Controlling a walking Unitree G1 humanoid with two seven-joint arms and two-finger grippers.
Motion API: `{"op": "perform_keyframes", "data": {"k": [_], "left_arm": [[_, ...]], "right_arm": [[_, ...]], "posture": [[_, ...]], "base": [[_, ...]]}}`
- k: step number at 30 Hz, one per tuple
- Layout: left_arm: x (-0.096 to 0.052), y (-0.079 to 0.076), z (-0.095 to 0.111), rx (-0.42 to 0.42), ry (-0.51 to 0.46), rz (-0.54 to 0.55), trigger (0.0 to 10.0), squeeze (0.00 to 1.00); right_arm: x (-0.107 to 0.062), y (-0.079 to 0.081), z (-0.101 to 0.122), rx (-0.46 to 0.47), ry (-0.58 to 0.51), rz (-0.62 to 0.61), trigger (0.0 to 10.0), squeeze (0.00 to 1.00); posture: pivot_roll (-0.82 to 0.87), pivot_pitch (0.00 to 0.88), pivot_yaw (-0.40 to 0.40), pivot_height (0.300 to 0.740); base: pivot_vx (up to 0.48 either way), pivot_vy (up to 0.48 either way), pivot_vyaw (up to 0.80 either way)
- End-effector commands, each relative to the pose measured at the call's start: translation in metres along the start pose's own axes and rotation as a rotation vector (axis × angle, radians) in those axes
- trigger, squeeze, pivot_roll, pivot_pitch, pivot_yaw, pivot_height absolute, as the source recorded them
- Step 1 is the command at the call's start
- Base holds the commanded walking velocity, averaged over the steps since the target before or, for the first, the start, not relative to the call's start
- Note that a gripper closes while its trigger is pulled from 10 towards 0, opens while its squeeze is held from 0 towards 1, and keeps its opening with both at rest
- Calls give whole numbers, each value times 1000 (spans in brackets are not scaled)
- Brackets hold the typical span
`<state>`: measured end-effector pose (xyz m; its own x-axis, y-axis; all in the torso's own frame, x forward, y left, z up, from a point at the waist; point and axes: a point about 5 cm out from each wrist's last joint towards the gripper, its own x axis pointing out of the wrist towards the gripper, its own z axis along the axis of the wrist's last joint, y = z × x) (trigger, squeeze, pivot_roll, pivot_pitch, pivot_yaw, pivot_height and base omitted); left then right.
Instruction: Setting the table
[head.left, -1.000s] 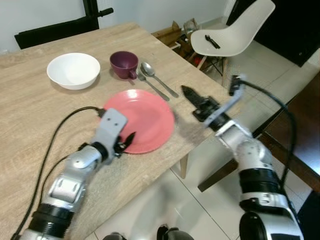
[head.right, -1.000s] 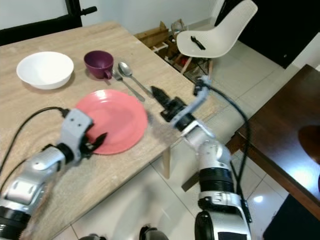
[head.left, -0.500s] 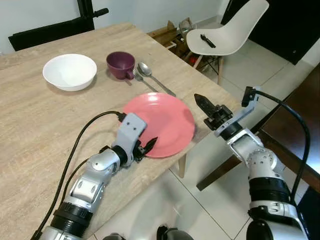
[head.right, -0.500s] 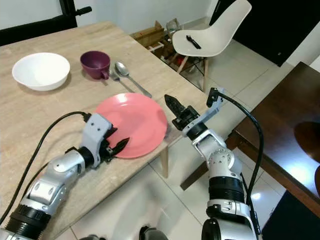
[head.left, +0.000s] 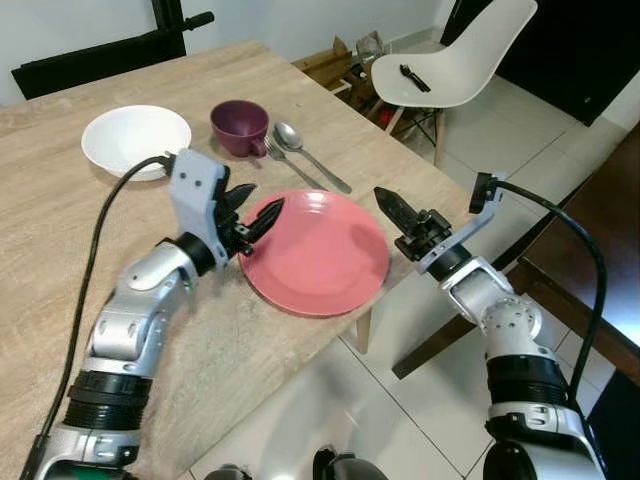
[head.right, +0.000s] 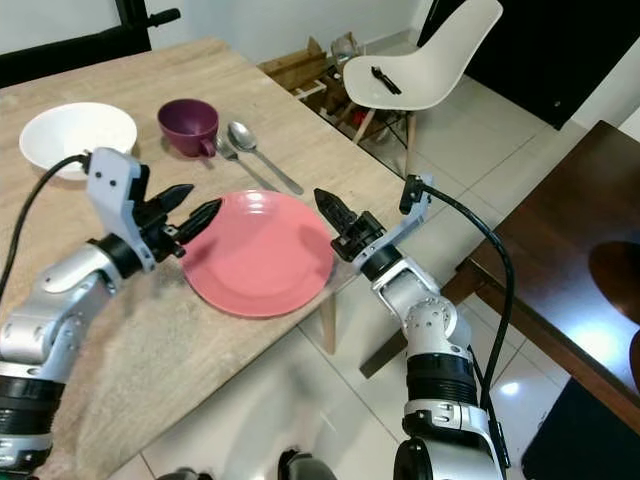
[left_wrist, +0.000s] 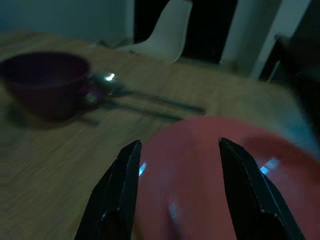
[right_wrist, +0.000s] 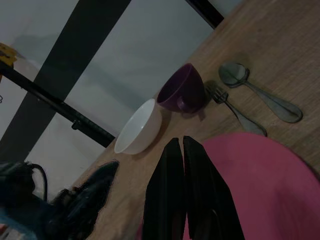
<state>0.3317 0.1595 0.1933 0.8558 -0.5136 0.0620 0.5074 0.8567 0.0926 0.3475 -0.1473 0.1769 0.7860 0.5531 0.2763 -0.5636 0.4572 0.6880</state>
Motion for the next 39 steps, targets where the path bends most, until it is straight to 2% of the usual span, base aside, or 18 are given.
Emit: {"op": "perform_keyframes", "data": {"k": [1, 2, 5, 8, 12, 14, 21, 25, 27, 28, 32, 34, 39], "left_arm": [[-4, -1, -26, -3, 96, 0, 10000, 0], [-7, -6, -42, -31, 146, -21, 10000, 0], [-10, -18, -59, -112, 184, -82, 10000, 0], [-10, -21, -65, -121, 195, -79, 10000, 0], [-5, -19, -57, -107, 166, -63, 10000, 0], [1, -11, -44, -88, 113, -32, 10000, 0], [5, -8, -29, -2, 66, -15, 10000, 0], [8, -5, -12, -27, -4, -8, 10000, 0], [9, -12, -4, -61, -32, -79, 10000, 0], [9, -12, -4, -61, -32, -79, 10000, 0], [5, -31, -18, -22, 47, -248, 10000, 0], [3, -36, -24, -18, 69, -278, 10000, 0], [7, -38, -43, 9, 129, -255, 10000, 0]], "right_arm": [[-5, -3, 3, 3, -12, -11, 10000, 0], [-6, -4, 5, 0, -18, -16, 10000, 0], [-8, -5, 9, -6, -30, -22, 10000, 0], [-8, -5, 12, -8, -34, -22, 10000, 0], [-9, -5, 12, -13, -32, -21, 10000, 0], [-8, -5, 11, -10, -32, -22, 10000, 0], [-11, -6, 11, -14, -38, -31, 10000, 0], [-15, -9, 13, -20, -42, -45, 10000, 0], [-18, -10, 16, -24, -46, -50, 10000, 0], [-18, -10, 16, -24, -46, -50, 10000, 0], [-25, -14, 18, -31, -59, -76, 10000, 0], [-26, -14, 18, -31, -65, -79, 10000, 0], [-26, -13, 16, -29, -70, -76, 10000, 0]], "posture": [[15, 92, -30, 740], [11, 92, -31, 740], [11, 92, -31, 740], [-6, 89, -29, 740], [-3, 91, -31, 740], [-5, 91, -28, 740], [-8, 91, -22, 740], [-9, 89, -22, 740], [-9, 89, -22, 740], [-9, 89, -22, 740], [-12, 85, -15, 740], [-20, 86, -5, 740], [-25, 84, 2, 740]], "base": [[0, 0, 0], [0, 0, 0], [0, 0, 0], [0, 0, 0], [0, 0, 0], [0, 0, 0], [0, 0, 0], [0, 0, 0], [0, 0, 0], [0, 0, 0], [0, 0, 0], [0, 0, 0], [0, 0, 0]]}}
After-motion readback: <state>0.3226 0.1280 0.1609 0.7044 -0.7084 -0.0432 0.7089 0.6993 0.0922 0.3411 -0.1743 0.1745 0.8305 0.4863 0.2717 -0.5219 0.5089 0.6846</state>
